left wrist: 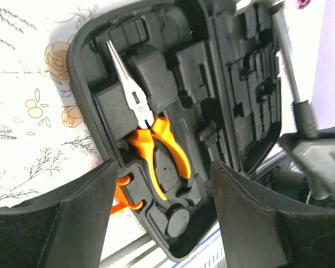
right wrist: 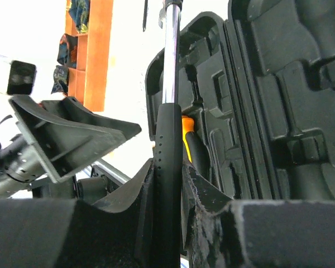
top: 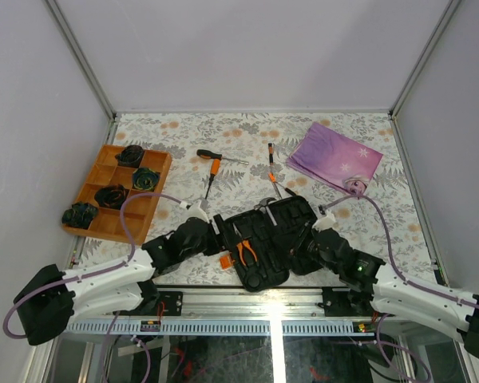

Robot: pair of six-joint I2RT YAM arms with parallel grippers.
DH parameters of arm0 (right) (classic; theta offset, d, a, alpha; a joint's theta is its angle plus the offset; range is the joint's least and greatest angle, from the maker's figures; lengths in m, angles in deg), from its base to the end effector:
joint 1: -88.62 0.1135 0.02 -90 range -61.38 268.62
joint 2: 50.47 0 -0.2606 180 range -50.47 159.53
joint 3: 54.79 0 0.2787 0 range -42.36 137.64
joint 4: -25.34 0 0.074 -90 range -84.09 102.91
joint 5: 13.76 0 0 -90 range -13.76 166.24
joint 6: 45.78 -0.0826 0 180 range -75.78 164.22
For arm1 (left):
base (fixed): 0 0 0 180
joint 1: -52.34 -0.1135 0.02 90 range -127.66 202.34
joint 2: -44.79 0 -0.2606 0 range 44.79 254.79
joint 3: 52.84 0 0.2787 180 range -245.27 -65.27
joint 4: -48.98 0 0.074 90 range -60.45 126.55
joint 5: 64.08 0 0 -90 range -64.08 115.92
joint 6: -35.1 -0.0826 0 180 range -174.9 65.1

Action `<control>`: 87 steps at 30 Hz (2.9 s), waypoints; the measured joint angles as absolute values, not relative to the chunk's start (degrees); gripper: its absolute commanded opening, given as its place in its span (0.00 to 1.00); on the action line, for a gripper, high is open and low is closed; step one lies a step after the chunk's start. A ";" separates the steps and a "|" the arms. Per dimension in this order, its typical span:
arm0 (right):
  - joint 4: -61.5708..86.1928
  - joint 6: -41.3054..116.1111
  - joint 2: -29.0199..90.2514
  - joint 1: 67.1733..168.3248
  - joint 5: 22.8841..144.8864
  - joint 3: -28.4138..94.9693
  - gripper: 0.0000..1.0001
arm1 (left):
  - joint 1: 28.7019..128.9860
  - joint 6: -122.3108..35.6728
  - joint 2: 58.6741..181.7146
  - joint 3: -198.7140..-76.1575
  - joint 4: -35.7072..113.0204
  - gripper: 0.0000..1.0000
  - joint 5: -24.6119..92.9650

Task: Sort the tools into containers
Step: Place the hammer in the storage box.

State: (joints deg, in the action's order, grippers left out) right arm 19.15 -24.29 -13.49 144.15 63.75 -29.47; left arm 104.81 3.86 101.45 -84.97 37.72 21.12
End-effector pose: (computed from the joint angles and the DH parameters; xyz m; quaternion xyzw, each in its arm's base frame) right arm 0.1460 0.1811 0.1665 0.1545 0.7911 0.4757 0.3523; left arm 0.1621 -0.1997 0.1241 -0.0678 0.8870 -0.3546 0.2879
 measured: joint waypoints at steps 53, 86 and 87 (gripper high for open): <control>46.51 -35.13 14.92 149.64 65.39 -31.09 0.08 | 104.81 5.00 98.98 -82.15 37.04 0.54 17.27; 54.58 -36.97 18.33 149.66 65.13 -34.00 0.03 | 104.81 4.48 101.56 -82.15 38.31 0.53 17.95; 54.90 -37.08 18.77 149.66 65.30 -34.00 0.03 | 104.81 4.43 101.61 -82.15 38.36 0.53 17.95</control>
